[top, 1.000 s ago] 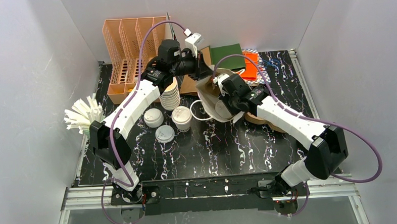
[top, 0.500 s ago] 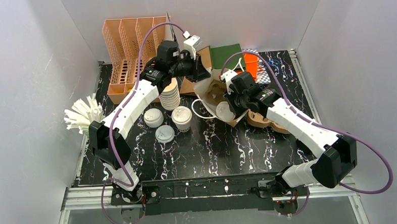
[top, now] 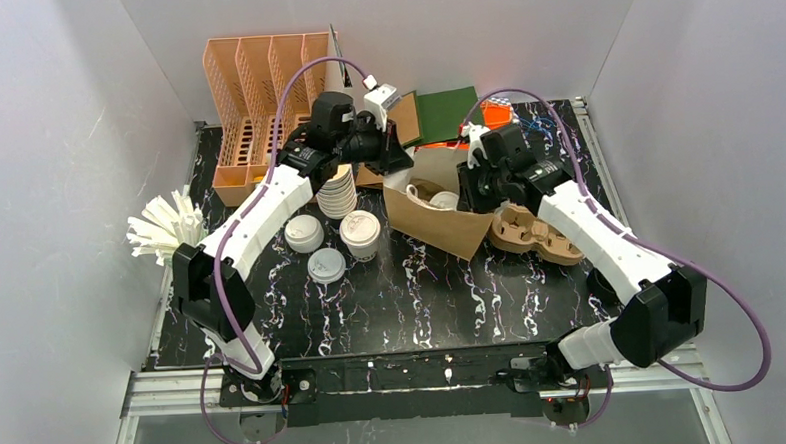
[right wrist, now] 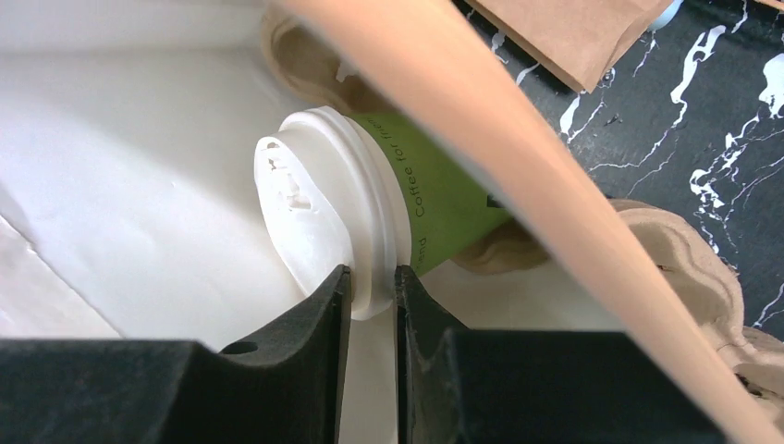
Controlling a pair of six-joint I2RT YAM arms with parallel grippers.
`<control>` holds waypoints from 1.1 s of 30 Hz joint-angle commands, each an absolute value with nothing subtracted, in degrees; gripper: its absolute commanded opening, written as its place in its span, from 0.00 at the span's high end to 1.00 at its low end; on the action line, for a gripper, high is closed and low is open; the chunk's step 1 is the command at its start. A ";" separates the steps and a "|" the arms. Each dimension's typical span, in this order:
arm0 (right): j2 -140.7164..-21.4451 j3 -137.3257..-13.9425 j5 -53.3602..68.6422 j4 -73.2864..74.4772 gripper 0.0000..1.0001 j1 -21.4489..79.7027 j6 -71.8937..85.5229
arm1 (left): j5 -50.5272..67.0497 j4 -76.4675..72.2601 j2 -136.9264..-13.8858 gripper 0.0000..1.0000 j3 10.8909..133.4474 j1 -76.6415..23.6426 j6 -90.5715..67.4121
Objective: Pack the takeout coffee
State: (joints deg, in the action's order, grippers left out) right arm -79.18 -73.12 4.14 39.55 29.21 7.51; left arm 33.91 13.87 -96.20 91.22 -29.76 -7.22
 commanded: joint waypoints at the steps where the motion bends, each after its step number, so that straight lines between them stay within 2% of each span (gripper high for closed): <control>1: -79.80 -77.65 7.87 40.40 0.99 27.25 11.71 | 35.18 14.72 -91.55 1.00 89.81 -29.45 -5.47; 17: -81.29 -82.42 9.81 41.86 0.99 24.41 13.80 | 31.76 17.66 -92.30 0.98 89.73 -29.45 -4.47; 23: -83.68 -90.09 13.80 47.85 0.99 22.44 17.25 | 29.84 17.42 -91.92 0.98 89.89 -29.50 -4.17; 33: -88.92 -101.57 24.46 55.96 0.99 12.69 21.85 | 27.36 13.92 -90.54 0.98 89.01 -29.53 -4.66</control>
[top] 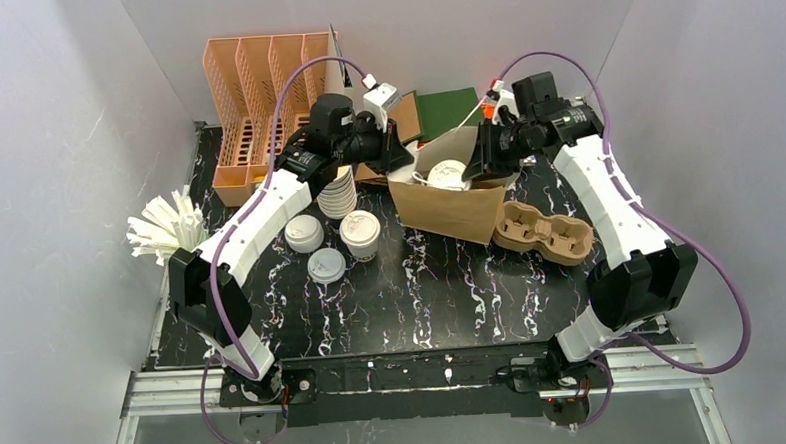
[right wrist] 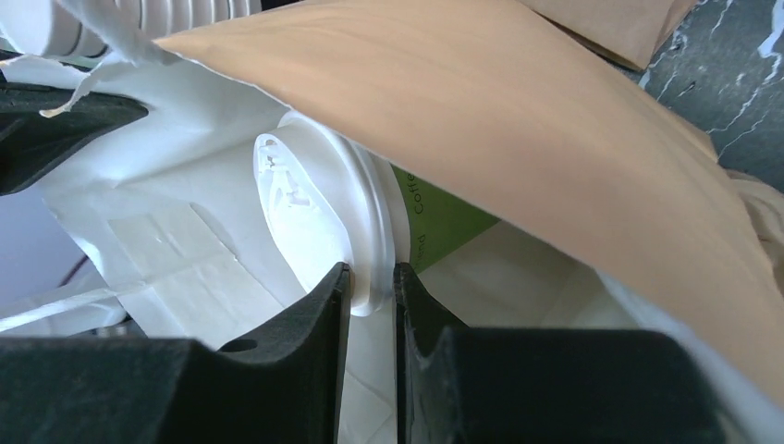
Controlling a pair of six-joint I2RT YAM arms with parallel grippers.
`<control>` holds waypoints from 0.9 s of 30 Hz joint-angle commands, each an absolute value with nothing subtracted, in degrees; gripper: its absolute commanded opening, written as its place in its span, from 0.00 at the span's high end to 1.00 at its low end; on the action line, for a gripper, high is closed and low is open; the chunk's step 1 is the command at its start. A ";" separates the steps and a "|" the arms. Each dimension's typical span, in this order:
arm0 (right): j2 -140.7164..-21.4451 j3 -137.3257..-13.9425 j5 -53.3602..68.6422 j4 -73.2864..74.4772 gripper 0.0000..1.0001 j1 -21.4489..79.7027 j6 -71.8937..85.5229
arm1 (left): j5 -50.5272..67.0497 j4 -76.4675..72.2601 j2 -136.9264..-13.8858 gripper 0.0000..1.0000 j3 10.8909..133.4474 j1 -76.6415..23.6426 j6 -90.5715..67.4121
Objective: Pack the takeout coffee
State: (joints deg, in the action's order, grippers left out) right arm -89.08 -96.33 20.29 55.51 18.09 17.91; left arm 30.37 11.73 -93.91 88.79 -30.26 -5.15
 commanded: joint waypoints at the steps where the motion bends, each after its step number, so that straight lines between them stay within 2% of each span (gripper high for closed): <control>1: -88.54 -101.29 25.38 55.19 0.99 12.00 22.13 | 26.79 13.39 -90.08 0.98 88.72 -29.53 -4.77; 8: -84.06 -93.79 29.43 48.53 0.99 12.73 19.10 | 23.17 14.08 -91.07 0.93 90.19 -29.53 -8.92; 13: -82.97 -87.48 25.23 44.52 0.99 18.11 16.94 | 22.61 17.65 -94.79 0.88 96.11 -29.53 -11.76; 25: -88.15 -85.52 16.87 40.41 0.99 29.66 10.60 | 22.75 19.67 -98.88 0.87 100.10 -29.97 -14.42; 27: -87.56 -85.37 16.27 40.88 0.99 29.87 10.16 | 23.75 20.08 -99.26 0.81 101.05 -29.97 -12.85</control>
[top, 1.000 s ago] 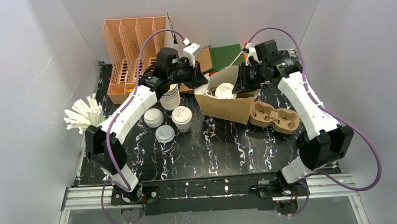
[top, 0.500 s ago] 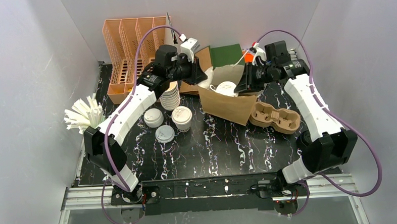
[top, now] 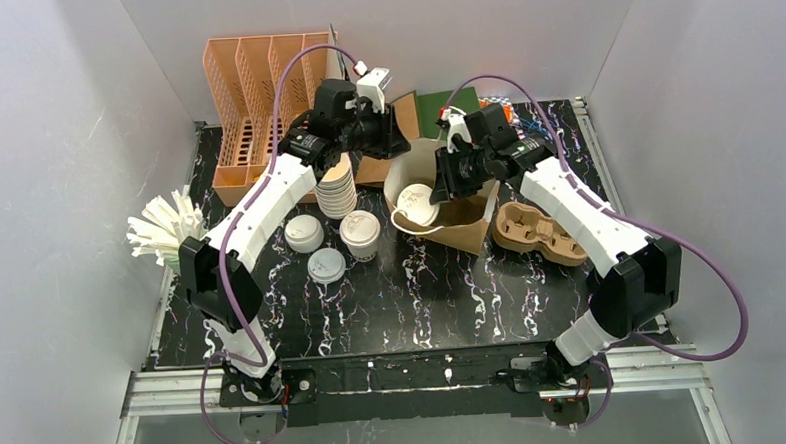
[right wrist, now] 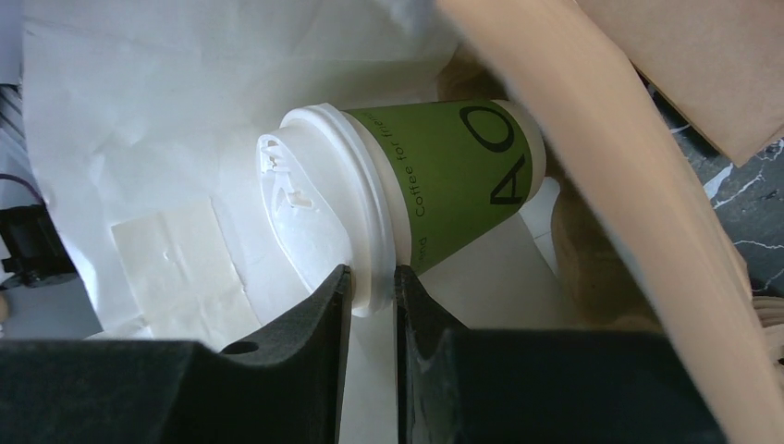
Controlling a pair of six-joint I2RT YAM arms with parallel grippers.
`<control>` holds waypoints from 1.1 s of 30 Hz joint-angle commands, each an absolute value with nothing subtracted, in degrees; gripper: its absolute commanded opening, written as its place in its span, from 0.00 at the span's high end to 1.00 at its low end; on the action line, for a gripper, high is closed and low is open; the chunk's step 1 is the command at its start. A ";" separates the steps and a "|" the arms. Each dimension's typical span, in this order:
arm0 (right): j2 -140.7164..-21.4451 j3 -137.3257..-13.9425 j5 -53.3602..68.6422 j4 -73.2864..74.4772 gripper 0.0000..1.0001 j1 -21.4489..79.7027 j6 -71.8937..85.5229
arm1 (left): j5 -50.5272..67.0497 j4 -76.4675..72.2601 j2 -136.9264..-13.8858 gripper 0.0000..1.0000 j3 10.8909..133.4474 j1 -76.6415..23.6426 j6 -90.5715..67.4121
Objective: Pack the takeout coffee
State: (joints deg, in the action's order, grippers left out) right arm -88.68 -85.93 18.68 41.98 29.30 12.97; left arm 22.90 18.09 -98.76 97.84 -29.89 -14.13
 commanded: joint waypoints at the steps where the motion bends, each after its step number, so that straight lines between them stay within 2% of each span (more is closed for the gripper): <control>1: -87.08 -85.17 16.11 40.83 0.99 29.88 10.07 | 24.43 20.19 -99.34 0.78 101.41 -29.97 -11.49; 6: -85.21 -84.85 16.34 40.67 0.99 29.88 8.71 | 26.05 20.28 -100.18 0.65 103.04 -29.97 -3.84; 10: -84.85 -84.84 17.26 41.47 0.99 29.87 6.88 | 31.32 22.03 -104.63 0.58 108.30 -29.97 -1.03; 15: -85.31 -85.65 16.96 42.14 0.99 29.71 5.14 | 37.05 23.84 -107.69 0.56 110.15 -30.06 -0.25; 22: -85.75 -86.41 16.52 43.30 0.99 29.79 4.08 | 38.84 23.78 -105.87 0.57 107.19 -30.06 2.04; 27: -86.77 -86.78 15.58 43.95 0.99 29.74 3.95 | 31.66 23.74 -102.67 0.51 107.48 -30.06 4.04; 31: -88.08 -87.81 15.03 44.90 0.99 29.73 3.53 | 32.03 23.73 -100.99 0.47 108.46 -29.88 3.54; 33: -88.30 -88.12 14.58 44.83 0.99 29.76 3.34 | 33.66 23.74 -100.15 0.37 108.23 -29.88 2.28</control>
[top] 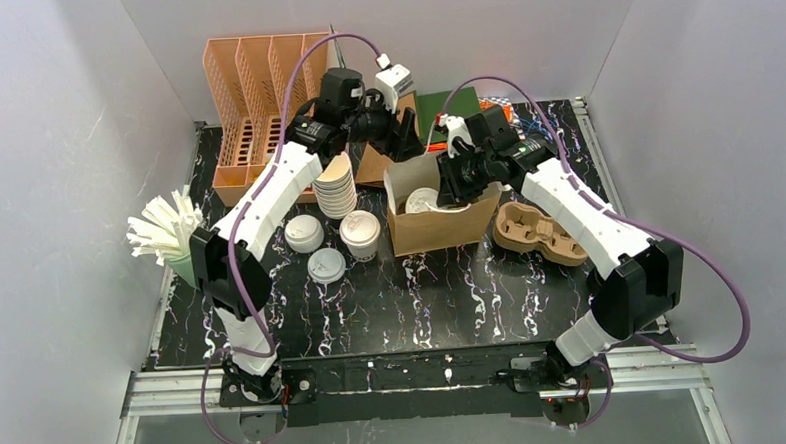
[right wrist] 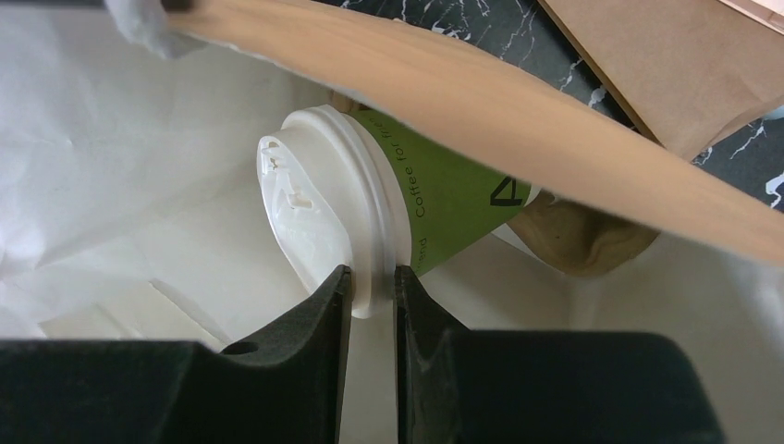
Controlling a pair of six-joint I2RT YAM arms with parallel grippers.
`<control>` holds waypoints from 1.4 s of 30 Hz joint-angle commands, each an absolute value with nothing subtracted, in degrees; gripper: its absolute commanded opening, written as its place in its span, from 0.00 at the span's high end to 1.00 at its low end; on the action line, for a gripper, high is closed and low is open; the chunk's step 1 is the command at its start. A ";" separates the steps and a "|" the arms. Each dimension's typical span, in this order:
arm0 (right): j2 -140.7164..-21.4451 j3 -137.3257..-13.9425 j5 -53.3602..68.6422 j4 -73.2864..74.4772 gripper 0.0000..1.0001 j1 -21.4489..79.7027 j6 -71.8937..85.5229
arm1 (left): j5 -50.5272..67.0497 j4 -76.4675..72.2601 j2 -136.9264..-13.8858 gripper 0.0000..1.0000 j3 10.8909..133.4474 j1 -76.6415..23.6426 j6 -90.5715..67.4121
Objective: Pack the takeout coffee
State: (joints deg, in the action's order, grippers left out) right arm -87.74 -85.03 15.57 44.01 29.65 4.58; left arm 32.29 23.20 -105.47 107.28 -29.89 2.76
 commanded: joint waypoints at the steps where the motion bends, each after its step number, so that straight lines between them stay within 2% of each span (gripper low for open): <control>1: -88.50 -88.34 14.37 45.06 0.99 29.71 3.30 | 34.45 23.73 -99.78 0.34 107.81 -29.88 1.54; 8: -88.95 -88.40 14.84 45.26 0.99 29.74 3.60 | 40.48 23.44 -99.60 0.33 106.32 -29.88 -2.01; 14: -89.03 -89.03 15.28 45.70 0.99 29.79 3.69 | 37.46 21.53 -103.85 0.40 105.43 -29.88 -1.58; 16: -89.12 -89.28 15.38 46.20 0.99 29.76 3.87 | 36.06 20.36 -105.79 0.49 106.80 -29.88 -1.94; 19: -89.04 -89.19 15.84 47.23 0.99 29.83 3.57 | 34.01 19.09 -108.79 0.73 109.44 -29.88 -3.49; 21: -89.19 -88.79 15.47 48.32 0.99 30.20 2.57 | 33.90 16.88 -109.68 0.85 110.40 -29.88 -5.59; 24: -89.21 -87.69 14.92 49.03 0.99 31.07 1.59 | 34.13 13.32 -109.93 0.96 109.99 -29.88 -10.16; 27: -89.77 -86.90 14.79 49.93 0.99 32.23 1.54 | 35.36 10.34 -109.51 1.00 108.81 -29.88 -13.44; 34: -88.64 -87.06 11.99 51.05 0.99 35.88 0.17 | 35.38 6.26 -107.49 1.00 105.32 -29.93 -14.90; 42: -77.80 -85.94 7.86 43.75 0.99 35.83 5.16 | 29.92 11.28 -99.13 1.00 97.30 -29.97 -8.75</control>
State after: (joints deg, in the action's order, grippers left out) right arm -86.04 -86.21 8.93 48.69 35.77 2.17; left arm 32.99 9.45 -107.74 99.94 -29.89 -12.01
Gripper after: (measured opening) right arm 0.279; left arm 0.017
